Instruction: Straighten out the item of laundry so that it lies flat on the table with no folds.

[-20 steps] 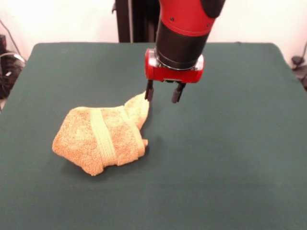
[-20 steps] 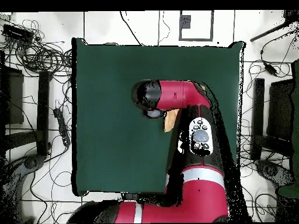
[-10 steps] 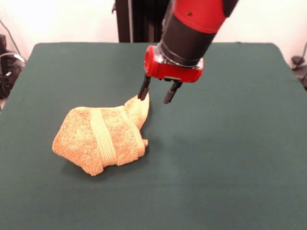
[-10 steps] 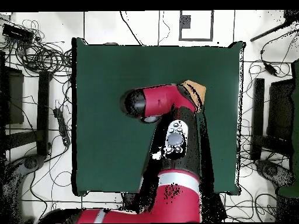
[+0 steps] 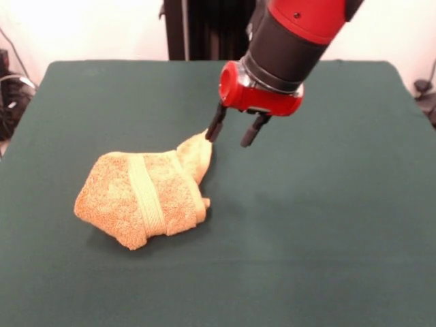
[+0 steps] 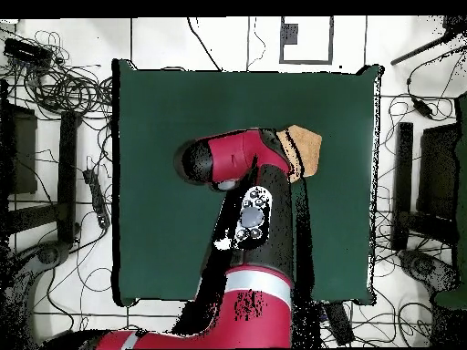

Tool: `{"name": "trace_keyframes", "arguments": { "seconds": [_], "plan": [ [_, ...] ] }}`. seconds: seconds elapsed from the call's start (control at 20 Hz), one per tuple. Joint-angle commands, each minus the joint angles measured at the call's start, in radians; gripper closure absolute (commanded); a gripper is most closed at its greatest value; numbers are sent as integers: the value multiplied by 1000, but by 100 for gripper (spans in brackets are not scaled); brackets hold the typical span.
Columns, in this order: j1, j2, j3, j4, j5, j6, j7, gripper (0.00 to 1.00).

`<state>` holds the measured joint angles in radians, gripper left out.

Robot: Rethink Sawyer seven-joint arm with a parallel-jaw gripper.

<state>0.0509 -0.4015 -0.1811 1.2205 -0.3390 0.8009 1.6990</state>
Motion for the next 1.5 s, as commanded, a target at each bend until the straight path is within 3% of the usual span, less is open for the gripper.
{"name": "trace_keyframes", "arguments": {
  "seconds": [0.05, 0.5, 0.8, 1.5],
  "plan": [
    [-9, 74, 31, 56, 10, -22, 165, 0],
    [-179, 40, 127, 179, 57, -195, 97, 0],
    [-179, 84, 118, 142, 16, -210, 75, 0],
    [-162, 103, 128, 152, 155, -270, 263, 0]
  ]
}}
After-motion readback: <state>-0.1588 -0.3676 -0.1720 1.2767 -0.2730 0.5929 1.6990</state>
